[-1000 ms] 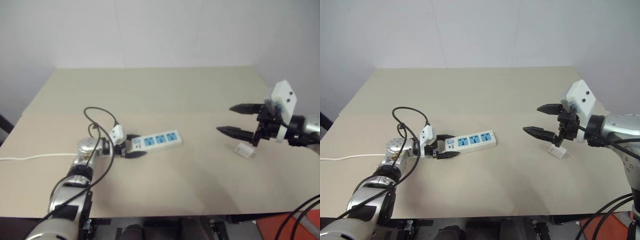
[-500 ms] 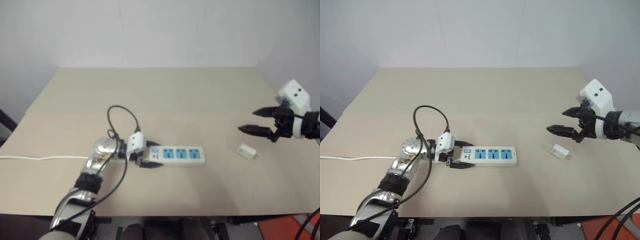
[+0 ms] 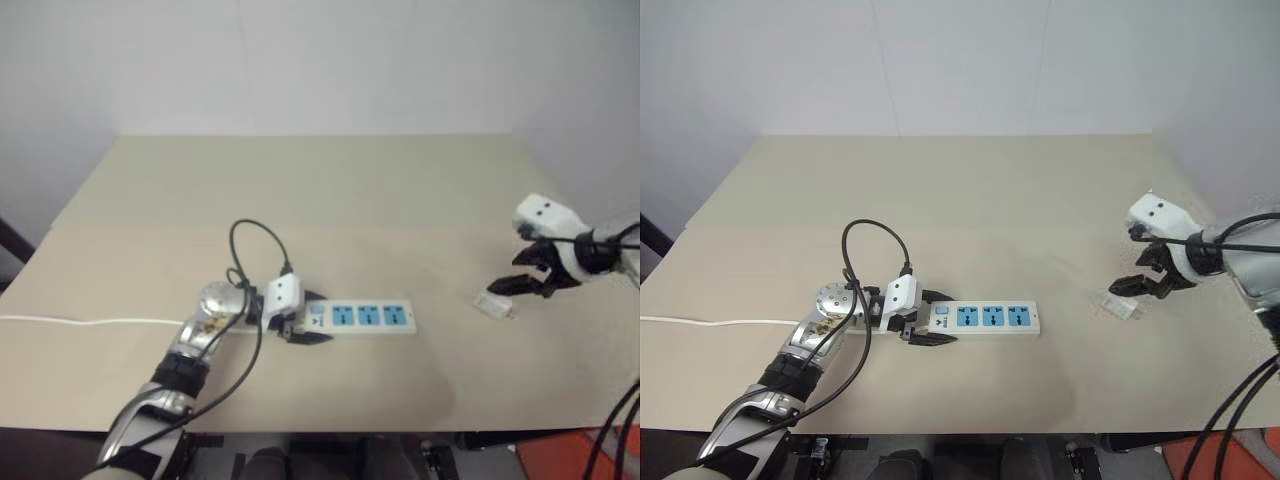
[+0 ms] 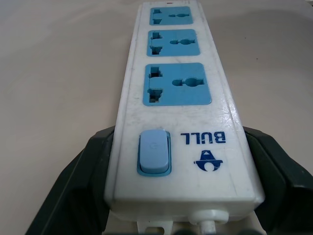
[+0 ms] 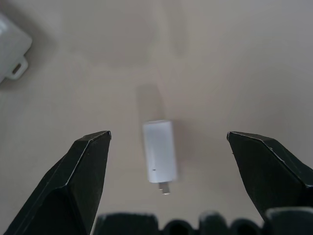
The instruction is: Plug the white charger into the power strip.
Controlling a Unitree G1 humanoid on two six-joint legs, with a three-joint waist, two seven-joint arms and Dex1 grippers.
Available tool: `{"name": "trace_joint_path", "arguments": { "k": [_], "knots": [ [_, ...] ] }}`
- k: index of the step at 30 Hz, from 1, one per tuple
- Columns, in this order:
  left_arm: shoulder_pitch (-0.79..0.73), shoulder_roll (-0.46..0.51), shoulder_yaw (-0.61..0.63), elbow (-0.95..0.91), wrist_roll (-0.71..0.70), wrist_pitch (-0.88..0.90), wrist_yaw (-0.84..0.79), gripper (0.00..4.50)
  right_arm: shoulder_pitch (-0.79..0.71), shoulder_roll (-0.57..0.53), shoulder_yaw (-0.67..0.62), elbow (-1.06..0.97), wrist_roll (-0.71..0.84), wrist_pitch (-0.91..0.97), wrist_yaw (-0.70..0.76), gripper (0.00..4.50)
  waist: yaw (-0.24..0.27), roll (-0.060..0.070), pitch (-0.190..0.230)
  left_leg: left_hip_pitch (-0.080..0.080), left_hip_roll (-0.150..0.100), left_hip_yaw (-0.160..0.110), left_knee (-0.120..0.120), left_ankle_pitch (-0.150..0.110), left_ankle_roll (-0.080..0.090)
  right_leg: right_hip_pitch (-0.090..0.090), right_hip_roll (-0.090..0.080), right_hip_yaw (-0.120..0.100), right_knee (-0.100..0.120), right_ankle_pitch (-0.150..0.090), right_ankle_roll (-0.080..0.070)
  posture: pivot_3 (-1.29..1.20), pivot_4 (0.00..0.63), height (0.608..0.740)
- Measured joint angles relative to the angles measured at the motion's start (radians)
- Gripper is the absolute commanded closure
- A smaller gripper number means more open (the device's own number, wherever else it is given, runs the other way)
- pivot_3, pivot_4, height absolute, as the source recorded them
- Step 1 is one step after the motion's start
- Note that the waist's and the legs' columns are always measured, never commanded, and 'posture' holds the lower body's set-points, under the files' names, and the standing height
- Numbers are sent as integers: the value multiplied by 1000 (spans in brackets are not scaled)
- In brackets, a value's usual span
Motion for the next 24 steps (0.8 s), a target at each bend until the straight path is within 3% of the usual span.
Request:
{"name": "trace_joint_path", "arguments": {
  "k": [7,24],
  "knots": [
    [16,6,-8,-29,-7,24,11,1204,-48,89,106,98,-134,-62,59,0,-1,0,0,0,0,0,0,0,0,0,0,0,0,0,0,0,150,740],
    [20,18,-24,-47,-18,42,10,1204,-132,233,191,321,-336,-162,168,0,-4,1,0,0,0,0,0,0,-1,0,0,-1,2,0,0,0,150,740]
  ]
}}
